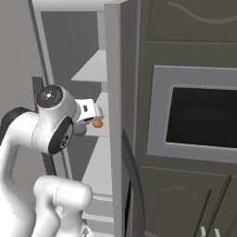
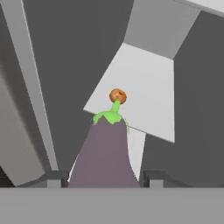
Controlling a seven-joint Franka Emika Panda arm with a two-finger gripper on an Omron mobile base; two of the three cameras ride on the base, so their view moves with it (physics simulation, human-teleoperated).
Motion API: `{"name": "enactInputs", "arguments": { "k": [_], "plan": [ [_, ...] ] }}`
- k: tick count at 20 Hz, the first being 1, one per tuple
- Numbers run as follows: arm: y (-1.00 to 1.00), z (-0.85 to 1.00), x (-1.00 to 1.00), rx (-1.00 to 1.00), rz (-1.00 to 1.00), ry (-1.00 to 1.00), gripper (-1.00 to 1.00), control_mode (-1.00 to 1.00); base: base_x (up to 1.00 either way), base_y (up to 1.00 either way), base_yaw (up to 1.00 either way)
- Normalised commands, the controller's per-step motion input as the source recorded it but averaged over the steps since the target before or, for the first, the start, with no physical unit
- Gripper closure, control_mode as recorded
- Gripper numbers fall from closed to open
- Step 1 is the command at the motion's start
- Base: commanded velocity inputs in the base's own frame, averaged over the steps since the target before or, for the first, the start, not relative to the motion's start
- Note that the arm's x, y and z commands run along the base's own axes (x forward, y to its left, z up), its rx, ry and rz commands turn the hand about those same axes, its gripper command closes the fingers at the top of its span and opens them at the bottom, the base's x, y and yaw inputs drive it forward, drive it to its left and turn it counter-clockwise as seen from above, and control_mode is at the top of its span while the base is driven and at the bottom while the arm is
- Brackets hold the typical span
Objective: Take the eggplant, tangerine, and pear from the freezer and place them in the bowl on the counter.
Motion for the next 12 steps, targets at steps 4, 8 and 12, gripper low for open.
{"name": "enactInputs", "arguments": {
  "k": [4, 8, 12],
  "plan": [
    [0.00, 0.10, -0.69, 0.00, 0.00, 0.00, 1.00, -1.00, 0.00, 0.00, 0.00],
    [0.02, 0.05, -0.41, 0.00, 0.00, 0.00, 1.00, -1.00, 0.00, 0.00, 0.00],
    [0.04, 0.05, -0.05, 0.00, 0.00, -0.01, 1.00, -1.00, 0.00, 0.00, 0.00]
  ]
}}
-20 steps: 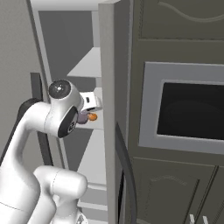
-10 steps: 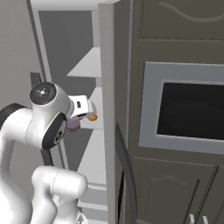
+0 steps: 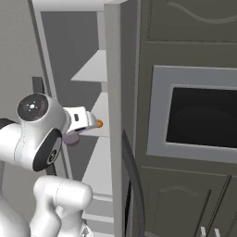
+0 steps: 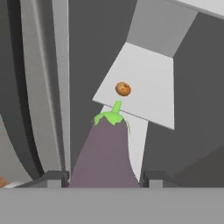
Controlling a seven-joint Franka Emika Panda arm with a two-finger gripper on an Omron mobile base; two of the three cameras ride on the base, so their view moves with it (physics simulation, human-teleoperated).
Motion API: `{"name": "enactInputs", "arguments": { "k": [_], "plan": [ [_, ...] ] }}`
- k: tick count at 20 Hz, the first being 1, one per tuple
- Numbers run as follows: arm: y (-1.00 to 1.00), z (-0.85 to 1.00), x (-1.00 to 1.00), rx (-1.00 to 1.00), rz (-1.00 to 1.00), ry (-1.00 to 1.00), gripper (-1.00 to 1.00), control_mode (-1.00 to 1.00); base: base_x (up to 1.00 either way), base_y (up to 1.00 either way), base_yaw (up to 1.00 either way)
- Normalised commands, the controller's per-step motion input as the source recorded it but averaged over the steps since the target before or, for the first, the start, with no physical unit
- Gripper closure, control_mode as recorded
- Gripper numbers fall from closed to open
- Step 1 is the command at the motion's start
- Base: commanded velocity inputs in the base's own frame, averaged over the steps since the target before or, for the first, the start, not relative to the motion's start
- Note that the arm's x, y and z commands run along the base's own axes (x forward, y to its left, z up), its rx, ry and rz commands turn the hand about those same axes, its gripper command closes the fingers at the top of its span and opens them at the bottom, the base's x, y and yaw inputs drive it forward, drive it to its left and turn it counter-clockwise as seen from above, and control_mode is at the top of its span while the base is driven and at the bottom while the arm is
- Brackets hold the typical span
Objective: Take the eggplant, tangerine, and pear from the freezer and place them in the bowl on the counter.
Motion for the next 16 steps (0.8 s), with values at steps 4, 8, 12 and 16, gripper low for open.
{"name": "enactInputs", "arguments": {
  "k": [4, 8, 12, 16],
  "plan": [
    [0.09, 0.02, -0.15, 0.00, 0.00, 0.00, 1.00, -1.00, 0.00, 0.00, 0.00],
    [0.00, 0.00, 0.00, 0.00, 0.00, 0.00, 1.00, 1.00, -0.89, 0.09, 0.00],
    [0.00, 0.00, 0.00, 0.00, 0.00, 0.00, 1.00, 1.00, -0.99, 0.50, 0.00],
    [0.00, 0.00, 0.00, 0.00, 0.00, 0.00, 1.00, 1.00, -0.62, 1.00, 0.01]
  ]
}}
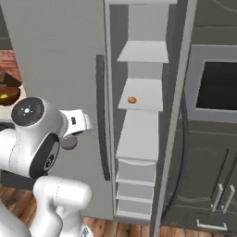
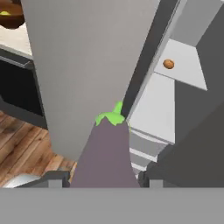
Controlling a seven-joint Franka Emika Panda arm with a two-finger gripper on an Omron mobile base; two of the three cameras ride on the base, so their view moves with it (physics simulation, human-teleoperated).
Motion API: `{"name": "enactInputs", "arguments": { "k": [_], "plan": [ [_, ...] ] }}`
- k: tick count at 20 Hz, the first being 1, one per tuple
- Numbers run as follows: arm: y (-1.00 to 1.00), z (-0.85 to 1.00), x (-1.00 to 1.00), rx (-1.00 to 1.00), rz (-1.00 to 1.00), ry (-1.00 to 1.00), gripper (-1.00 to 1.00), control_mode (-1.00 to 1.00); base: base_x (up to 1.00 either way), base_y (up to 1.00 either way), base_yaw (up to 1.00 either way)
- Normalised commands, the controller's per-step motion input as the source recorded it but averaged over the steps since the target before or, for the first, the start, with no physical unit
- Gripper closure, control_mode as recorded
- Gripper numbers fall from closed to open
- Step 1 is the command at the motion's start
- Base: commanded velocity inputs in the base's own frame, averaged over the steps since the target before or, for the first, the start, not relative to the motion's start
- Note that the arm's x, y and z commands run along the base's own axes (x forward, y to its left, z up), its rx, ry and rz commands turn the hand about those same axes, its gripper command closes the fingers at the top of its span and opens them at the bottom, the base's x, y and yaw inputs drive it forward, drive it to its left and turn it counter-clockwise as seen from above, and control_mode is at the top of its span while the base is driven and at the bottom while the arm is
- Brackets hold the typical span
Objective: Take the eggplant, tangerine, and pear from the freezer and place them in the bowl on the counter.
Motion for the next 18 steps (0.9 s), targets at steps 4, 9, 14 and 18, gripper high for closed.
{"name": "enactInputs", "arguments": {
  "k": [4, 9, 14, 18],
  "plan": [
    [0.00, 0.00, 0.00, 0.00, 0.00, 0.00, 1.00, 1.00, -0.40, 1.00, 0.01],
    [0.00, 0.00, 0.00, 0.00, 0.00, 0.00, 1.00, 1.00, -0.03, 1.00, 0.00],
    [0.00, 0.00, 0.00, 0.00, 0.00, 0.00, 1.00, 1.00, 0.02, 1.00, 0.00],
    [0.00, 0.00, 0.00, 0.00, 0.00, 0.00, 1.00, 1.00, 0.15, 1.00, 0.00]
  ]
}}
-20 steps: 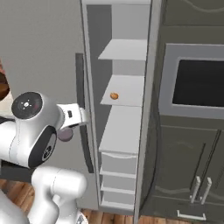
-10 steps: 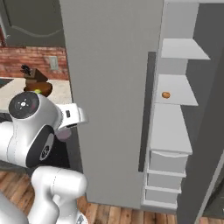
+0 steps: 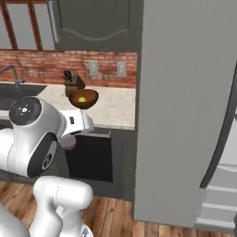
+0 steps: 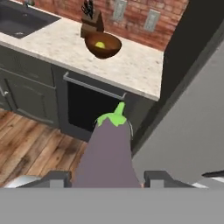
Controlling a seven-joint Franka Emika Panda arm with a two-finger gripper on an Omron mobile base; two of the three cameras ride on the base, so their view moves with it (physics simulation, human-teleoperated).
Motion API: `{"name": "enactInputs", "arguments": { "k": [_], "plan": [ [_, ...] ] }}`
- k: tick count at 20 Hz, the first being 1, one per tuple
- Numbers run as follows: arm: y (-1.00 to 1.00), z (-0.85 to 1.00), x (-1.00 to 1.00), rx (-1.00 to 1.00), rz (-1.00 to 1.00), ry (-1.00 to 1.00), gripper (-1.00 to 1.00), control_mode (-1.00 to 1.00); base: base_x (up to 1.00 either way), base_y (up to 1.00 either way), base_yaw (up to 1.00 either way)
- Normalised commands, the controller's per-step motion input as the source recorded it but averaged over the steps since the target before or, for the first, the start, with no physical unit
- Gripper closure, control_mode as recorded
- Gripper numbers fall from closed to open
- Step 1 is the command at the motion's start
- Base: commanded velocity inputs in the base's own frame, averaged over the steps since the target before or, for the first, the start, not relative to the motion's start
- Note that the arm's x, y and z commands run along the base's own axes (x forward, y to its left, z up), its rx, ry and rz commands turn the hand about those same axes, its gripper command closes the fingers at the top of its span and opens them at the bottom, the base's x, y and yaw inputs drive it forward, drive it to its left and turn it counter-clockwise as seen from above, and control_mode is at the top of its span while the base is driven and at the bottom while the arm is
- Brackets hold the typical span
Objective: Take the eggplant, tangerine, and pear from the freezer and place them in the bowl on the counter.
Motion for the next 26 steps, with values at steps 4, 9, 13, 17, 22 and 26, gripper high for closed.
{"name": "enactInputs", "arguments": {
  "k": [4, 9, 13, 17, 22, 26],
  "plan": [
    [0.00, 0.00, 0.00, 0.00, 0.00, 0.00, 1.00, 1.00, 0.73, 1.00, -0.01],
    [0.00, 0.00, 0.00, 0.00, 0.00, 0.00, 1.00, 1.00, 1.00, 0.70, 0.00],
    [0.00, 0.00, 0.00, 0.00, 0.00, 0.00, 1.00, 1.00, 0.99, -0.04, 0.00],
    [0.00, 0.00, 0.00, 0.00, 0.00, 0.00, 1.00, 1.00, 0.82, -0.27, 0.00],
    [0.00, 0.00, 0.00, 0.00, 0.00, 0.00, 1.00, 1.00, 1.00, 0.19, 0.00],
    [0.00, 0.00, 0.00, 0.00, 0.00, 0.00, 1.00, 1.00, 0.96, 0.10, 0.00]
  ]
}}
